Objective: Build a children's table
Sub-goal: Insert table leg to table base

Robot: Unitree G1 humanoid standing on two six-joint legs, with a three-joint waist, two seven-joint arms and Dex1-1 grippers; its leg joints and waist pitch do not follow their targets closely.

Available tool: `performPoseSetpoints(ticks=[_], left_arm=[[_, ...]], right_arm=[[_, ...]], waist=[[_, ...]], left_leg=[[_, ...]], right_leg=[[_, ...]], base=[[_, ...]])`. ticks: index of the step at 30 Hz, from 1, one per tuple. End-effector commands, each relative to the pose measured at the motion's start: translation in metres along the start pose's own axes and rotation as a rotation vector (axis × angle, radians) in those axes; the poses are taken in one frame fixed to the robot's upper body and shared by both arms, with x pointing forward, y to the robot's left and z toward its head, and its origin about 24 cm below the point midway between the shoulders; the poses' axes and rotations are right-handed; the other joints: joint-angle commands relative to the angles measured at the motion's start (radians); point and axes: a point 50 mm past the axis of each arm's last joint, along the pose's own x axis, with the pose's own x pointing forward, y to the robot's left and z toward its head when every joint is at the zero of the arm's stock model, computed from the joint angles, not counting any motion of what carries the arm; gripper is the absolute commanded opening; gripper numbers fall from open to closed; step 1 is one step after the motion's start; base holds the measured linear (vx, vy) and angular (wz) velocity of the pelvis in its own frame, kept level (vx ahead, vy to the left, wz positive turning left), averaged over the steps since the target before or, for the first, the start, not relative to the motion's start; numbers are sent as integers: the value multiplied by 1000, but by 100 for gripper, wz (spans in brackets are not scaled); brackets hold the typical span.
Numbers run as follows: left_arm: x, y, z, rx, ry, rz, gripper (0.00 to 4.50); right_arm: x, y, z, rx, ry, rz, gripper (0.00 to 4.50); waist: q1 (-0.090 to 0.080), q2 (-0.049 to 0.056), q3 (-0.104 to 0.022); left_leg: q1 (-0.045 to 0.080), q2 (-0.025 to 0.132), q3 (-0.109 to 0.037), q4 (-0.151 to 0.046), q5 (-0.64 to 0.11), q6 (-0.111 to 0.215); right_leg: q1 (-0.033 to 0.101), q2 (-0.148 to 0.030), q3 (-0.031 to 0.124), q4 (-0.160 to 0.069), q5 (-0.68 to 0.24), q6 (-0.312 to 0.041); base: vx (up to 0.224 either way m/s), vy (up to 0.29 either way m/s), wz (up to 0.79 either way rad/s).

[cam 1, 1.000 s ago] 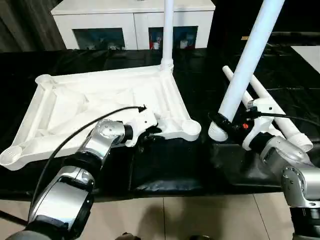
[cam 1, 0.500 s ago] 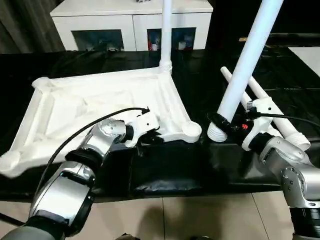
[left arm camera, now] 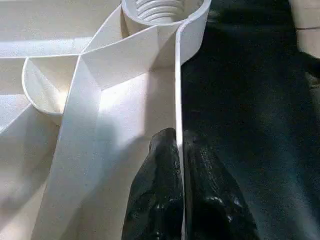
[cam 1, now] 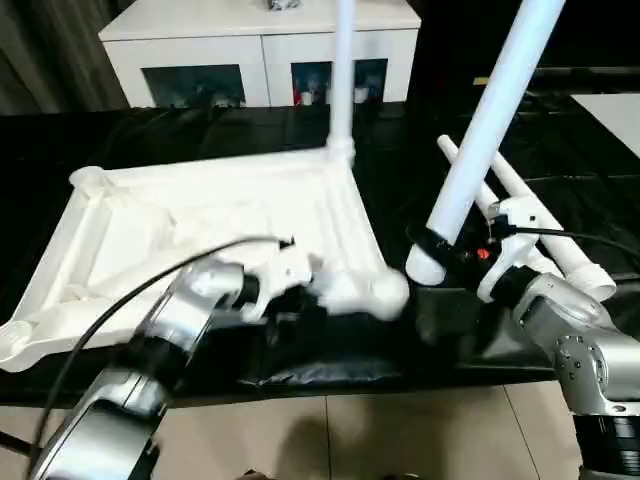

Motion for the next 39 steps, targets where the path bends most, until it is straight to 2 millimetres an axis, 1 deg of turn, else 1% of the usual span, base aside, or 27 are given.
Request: performPoseSetpoints(ticks=[1, 2, 4, 5, 7, 8, 9, 10, 11, 13, 14, 16, 19, 21, 24, 27, 29, 32, 34, 36, 37, 39], left_arm=[[5, -6, 1, -10, 13, -6, 0], [6, -5, 1, -17, 12, 5, 0], [6, -5, 2, -23, 13, 11, 0], [6, -5, 2, -27, 16, 15, 0], [5, -5, 3, -32, 19, 32, 0], [5, -4, 4, -32, 18, 41, 0], [5, -4, 5, -32, 19, 47, 0], [5, -3, 6, -33, 20, 52, 0], [4, -3, 7, -29, 21, 52, 0], [4, -3, 9, -26, 23, 53, 0], [4, -3, 9, -26, 23, 52, 0], [4, -3, 9, -26, 23, 52, 0], [4, -3, 9, -28, 30, 56, 0], [4, -3, 9, -29, 32, 59, 0], [4, -2, 10, -39, 22, 68, 0], [4, -1, 11, -56, 8, 81, 0], [4, 1, 13, -77, -8, 100, 0], [5, 4, 15, -107, -32, 125, 0], [5, 6, 17, -128, -48, 146, 0], [5, 9, 18, -143, -59, 168, 0], [5, 10, 19, -148, -63, 180, 0], [5, 13, 20, -164, -72, 206, 0]], right_arm=[[5, 7, -6, 25, 45, 91, 189], [7, 7, -8, 25, 54, 97, 189], [8, 7, -9, 23, 58, 98, 189], [10, 6, -10, 36, 63, 103, 189], [16, 6, -14, 51, 90, 121, 189], [18, 6, -16, 51, 107, 127, 189], [20, 6, -18, 49, 115, 129, 189], [21, 5, -19, 46, 123, 130, 189], [22, 4, -20, 44, 125, 127, 189], [24, 2, -20, 54, 119, 123, 189], [25, 1, -20, 58, 121, 124, 189], [25, 1, -22, 62, 128, 129, 189], [26, -1, -27, 64, 142, 124, 189], [26, -3, -29, 68, 140, 114, 189], [26, -6, -32, 82, 129, 100, 189], [25, -6, -36, 92, 116, 92, 189], [23, -6, -38, 109, 85, 84, 189], [21, -4, -41, 124, 41, 78, 189], [18, -2, -45, 127, 11, 71, 189], [16, -2, -47, 129, -17, 55, 189], [15, -2, -49, 137, -35, 43, 189], [12, -2, -51, 140, -66, 15, 189]], waist=[[-2, -21, -64], [-3, -23, -63], [-3, -23, -61], [-4, -27, -62], [-7, -31, -62], [-8, -29, -60], [-10, -29, -61], [-11, -35, -61], [-13, -36, -60], [-14, -36, -61], [-16, -39, -61], [-15, -36, -62], [-15, -40, -63], [-15, -40, -63], [-18, -39, -61], [-20, -41, -60], [-21, -42, -60], [-20, -44, -61], [-18, -42, -60], [-19, -42, -60], [-19, -41, -59], [-21, -42, -59]], left_leg=[[17, 52, -24, -79, -259, 41], [18, 50, -23, -78, -269, 35], [20, 48, -24, -79, -282, 25], [18, 48, -25, -80, -283, 22], [17, 47, -26, -80, -288, 19], [16, 46, -26, -80, -288, 18], [15, 45, -26, -79, -288, 19], [15, 46, -26, -79, -284, 21], [15, 46, -26, -79, -283, 22], [14, 46, -27, -79, -278, 23], [13, 46, -27, -79, -276, 24], [14, 47, -26, -79, -270, 26], [13, 47, -25, -79, -265, 29], [13, 47, -25, -78, -266, 30], [14, 47, -27, -80, -287, 25], [15, 46, -27, -80, -304, 21], [15, 47, -28, -80, -310, 18], [14, 46, -27, -80, -306, 23], [16, 47, -27, -80, -306, 26], [14, 47, -28, -81, -310, 27], [16, 47, -28, -82, -322, 25], [16, 46, -29, -82, -332, 24]], right_leg=[[44, -54, 38, -69, -397, -192], [41, -53, 38, -74, -414, -185], [38, -53, 38, -78, -437, -176], [41, -54, 38, -78, -446, -168], [40, -54, 36, -78, -460, -165], [39, -55, 37, -80, -469, -161], [39, -55, 36, -80, -472, -159], [39, -55, 37, -79, -477, -155], [38, -55, 37, -82, -481, -155], [38, -56, 37, -81, -477, -157], [39, -55, 36, -81, -472, -156], [38, -54, 38, -78, -452, -162], [40, -54, 38, -75, -428, -171], [40, -55, 38, -76, -431, -172], [38, -55, 36, -79, -459, -167], [37, -55, 35, -82, -481, -161], [36, -56, 36, -84, -487, -157], [36, -55, 36, -84, -489, -155], [34, -57, 36, -86, -493, -154], [35, -56, 35, -86, -494, -153], [33, -55, 34, -88, -505, -151], [32, -55, 34, -91, -522, -142]], base=[[0, 0, 0], [0, 0, 0], [0, 0, 0], [0, 0, 0], [0, 0, 0], [0, 0, 0], [0, 0, 0], [0, 0, 0], [0, 0, 0], [0, 0, 0], [0, 0, 0], [0, 0, 0], [0, 0, 0], [0, 0, 0], [0, 0, 0], [0, 0, 0], [0, 0, 0], [0, 0, 0], [0, 0, 0], [0, 0, 0], [0, 0, 0], [0, 0, 0]])
